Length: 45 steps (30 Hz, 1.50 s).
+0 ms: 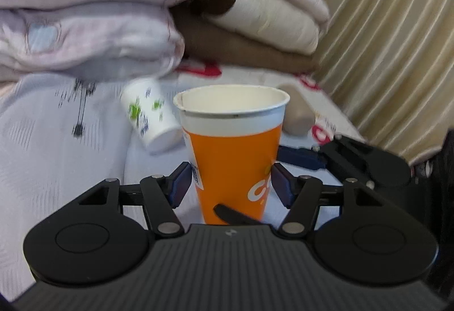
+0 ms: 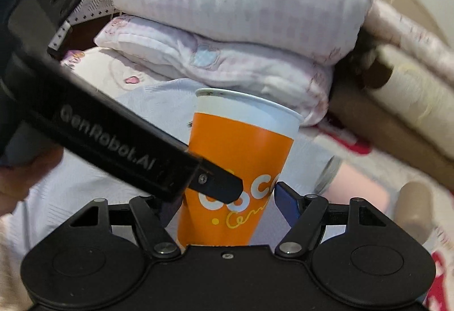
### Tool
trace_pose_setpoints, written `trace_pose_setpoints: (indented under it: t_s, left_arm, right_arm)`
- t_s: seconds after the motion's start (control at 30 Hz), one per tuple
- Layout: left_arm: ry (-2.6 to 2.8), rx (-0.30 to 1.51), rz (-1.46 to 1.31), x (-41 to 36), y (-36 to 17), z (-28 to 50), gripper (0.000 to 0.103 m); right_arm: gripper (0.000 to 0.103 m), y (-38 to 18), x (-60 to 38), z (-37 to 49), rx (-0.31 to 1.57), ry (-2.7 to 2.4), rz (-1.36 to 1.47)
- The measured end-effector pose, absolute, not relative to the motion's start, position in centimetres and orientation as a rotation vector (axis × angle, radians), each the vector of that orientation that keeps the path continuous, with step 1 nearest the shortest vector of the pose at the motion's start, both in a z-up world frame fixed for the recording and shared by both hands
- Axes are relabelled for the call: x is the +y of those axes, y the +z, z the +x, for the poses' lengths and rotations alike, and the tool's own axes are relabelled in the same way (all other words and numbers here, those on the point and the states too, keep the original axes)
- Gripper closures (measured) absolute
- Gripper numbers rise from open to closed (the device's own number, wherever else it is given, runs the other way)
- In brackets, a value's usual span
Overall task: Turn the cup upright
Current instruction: 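Rotate the held orange cup with both grippers until its rim faces up, then set the cup base on the sheet and open both grippers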
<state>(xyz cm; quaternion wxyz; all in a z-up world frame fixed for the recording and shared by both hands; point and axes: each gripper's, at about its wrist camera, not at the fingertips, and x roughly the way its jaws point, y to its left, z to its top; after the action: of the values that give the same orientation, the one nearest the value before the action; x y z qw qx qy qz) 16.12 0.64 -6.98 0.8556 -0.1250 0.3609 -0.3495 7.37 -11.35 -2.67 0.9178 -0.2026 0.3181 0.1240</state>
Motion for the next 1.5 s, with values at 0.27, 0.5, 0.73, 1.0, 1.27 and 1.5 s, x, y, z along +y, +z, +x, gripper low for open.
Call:
trace_pose_setpoints:
  t_s: [0.27, 0.5, 0.73, 1.0, 1.27, 1.5]
  left_arm:
    - [-0.718, 0.67, -0.217, -0.3, -7.3, 16.1, 0.043]
    - [-0.757, 0.582, -0.16, -1.6, -7.3, 15.6, 0.045]
    - [-0.779, 0.604, -0.147, -2.4, -8.2, 15.6, 0.045]
    - [-0.819, 0.666, -0.271, -0.9, -9.1, 16.0, 0.045]
    - [-0.851, 0.7, -0.243, -1.4, -8.8, 15.3, 0.045]
    - [-0.853, 0.757, -0.232, -1.7, -9.2, 15.2, 0.045]
  right_arm:
    - [0.026, -5.4, -10.4, 7.2, 0.523, 0.155, -0.489]
    - [0.022, -5.9, -11.3, 7.7, 0.505, 0.076, -0.438]
    - [0.023, -5.9, -12.0, 8.6, 0.587, 0.03, -0.406]
    - [0.023, -6.4, -11.3, 8.0, 0.602, 0.029, -0.465]
    - [0.024, -5.7, -11.5, 7.6, 0.639, 0.004, -0.441]
    - [0.024, -5.5, -11.6, 7.7, 0.664, -0.004, -0.407]
